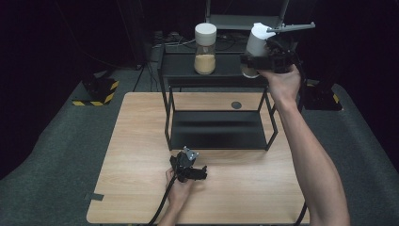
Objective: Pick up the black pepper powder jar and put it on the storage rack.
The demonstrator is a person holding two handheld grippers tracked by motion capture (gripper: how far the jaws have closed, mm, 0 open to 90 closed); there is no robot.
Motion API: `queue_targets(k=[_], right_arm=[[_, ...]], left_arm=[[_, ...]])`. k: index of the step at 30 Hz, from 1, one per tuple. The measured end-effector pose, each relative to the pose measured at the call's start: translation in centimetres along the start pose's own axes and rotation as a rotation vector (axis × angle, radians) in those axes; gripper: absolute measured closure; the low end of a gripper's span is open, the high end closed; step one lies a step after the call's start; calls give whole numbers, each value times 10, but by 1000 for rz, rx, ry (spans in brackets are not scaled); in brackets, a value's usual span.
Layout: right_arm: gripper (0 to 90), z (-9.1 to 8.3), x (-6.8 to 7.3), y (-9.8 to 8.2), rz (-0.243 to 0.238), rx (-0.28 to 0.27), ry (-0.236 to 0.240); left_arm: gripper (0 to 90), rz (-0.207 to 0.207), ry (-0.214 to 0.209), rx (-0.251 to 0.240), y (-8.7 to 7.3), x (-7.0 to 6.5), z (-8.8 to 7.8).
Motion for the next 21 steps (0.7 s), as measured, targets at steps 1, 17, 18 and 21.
queue_targets(k=[1,17,18,21], right_arm=[[306,3,1,4,-1,10,-17],[306,36,2,18,93,75,-121],[306,39,2,18,92,78,-124],[306,45,3,17,93,85,-125]], left_arm=[[13,0,0,0,0,0,0],[13,0,0,0,0,0,0],[13,0,0,0,0,0,0],[13,0,0,0,0,0,0]])
Point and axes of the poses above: each handheld gripper's, and its own axes: z roughly forward along the jaws, y roughly out of its top, x roughly to its left, the point moved 10 cm from there along z, roughly forward along the jaws, and after that the axes turned 7 degrees about x, right-handed, at the moved point
